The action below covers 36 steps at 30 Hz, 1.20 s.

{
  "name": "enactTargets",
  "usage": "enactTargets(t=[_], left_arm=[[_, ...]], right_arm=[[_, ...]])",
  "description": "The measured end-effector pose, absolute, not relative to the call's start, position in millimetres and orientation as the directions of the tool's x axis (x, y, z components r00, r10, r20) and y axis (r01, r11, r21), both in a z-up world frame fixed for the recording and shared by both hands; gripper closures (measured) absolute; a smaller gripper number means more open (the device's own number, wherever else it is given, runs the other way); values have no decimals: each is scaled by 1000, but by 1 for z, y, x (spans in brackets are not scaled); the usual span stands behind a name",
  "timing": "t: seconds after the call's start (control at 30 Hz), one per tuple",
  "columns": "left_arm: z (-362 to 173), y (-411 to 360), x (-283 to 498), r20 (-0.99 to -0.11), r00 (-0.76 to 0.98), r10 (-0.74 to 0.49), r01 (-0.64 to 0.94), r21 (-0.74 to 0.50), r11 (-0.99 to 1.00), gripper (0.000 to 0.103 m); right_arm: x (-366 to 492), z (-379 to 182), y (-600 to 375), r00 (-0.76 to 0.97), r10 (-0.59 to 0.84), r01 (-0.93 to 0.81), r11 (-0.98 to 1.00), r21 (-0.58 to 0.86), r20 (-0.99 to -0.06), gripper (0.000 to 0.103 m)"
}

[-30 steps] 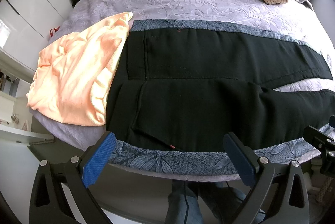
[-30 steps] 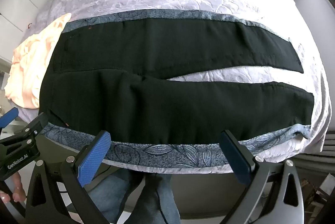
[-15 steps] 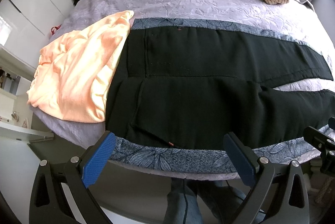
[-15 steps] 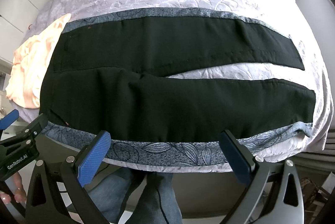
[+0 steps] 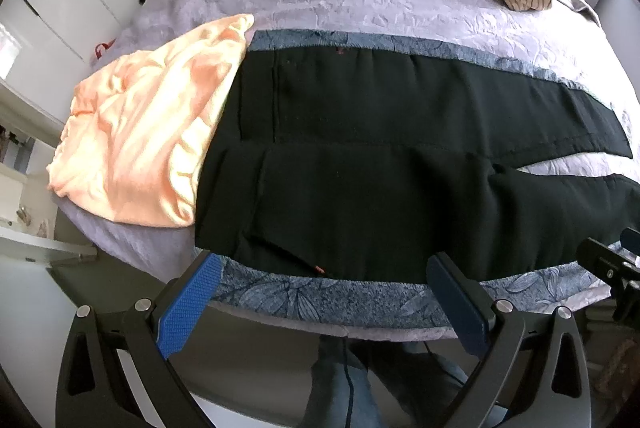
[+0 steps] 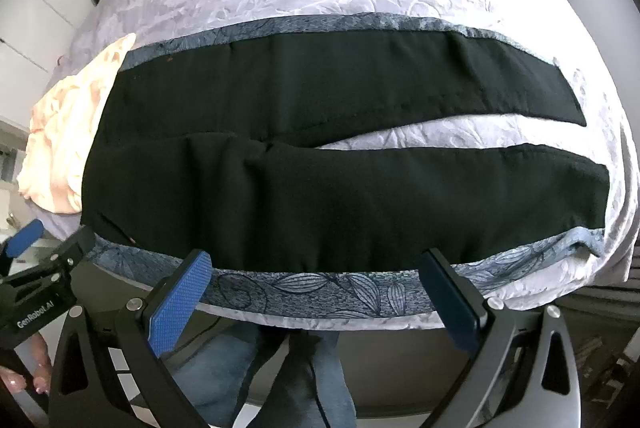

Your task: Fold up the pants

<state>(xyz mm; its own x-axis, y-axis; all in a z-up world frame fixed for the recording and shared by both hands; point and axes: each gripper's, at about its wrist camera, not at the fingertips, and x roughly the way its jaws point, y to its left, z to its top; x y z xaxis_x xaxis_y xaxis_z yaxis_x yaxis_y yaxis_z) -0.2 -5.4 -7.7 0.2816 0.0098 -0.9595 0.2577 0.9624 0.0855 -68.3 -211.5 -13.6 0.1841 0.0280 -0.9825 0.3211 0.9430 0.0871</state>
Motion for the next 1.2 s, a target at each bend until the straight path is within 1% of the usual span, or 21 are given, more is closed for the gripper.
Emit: enactTargets(t=[0.43,0.57,0.63,0.97,1.13,1.2], left_arm=[[-14,-1,-5,-962,274,19,241,88,967,0],[-17,4,-4,-965,261,4,227,65,972,0],[-20,6,-5,-969,246,-8,223,48,974,0],[-29,10,-7,-972,235,10,210,61,976,0],[-35,13,-1,-977,208,-40,215,6,977,0],[-36,16,2,-974,222,-48,205,-2,979,0]], right_arm=[[-74,-20,-219,179,36,341,935,96,-983,0],[-75,-24,-220,181,45,343,933,106,-982,0],[-77,-26,-223,186,57,351,929,121,-981,0],[-81,-34,-236,219,126,390,898,205,-968,0],[-81,-38,-242,243,153,377,895,238,-958,0],[-81,-41,-247,245,195,386,879,280,-950,0]])
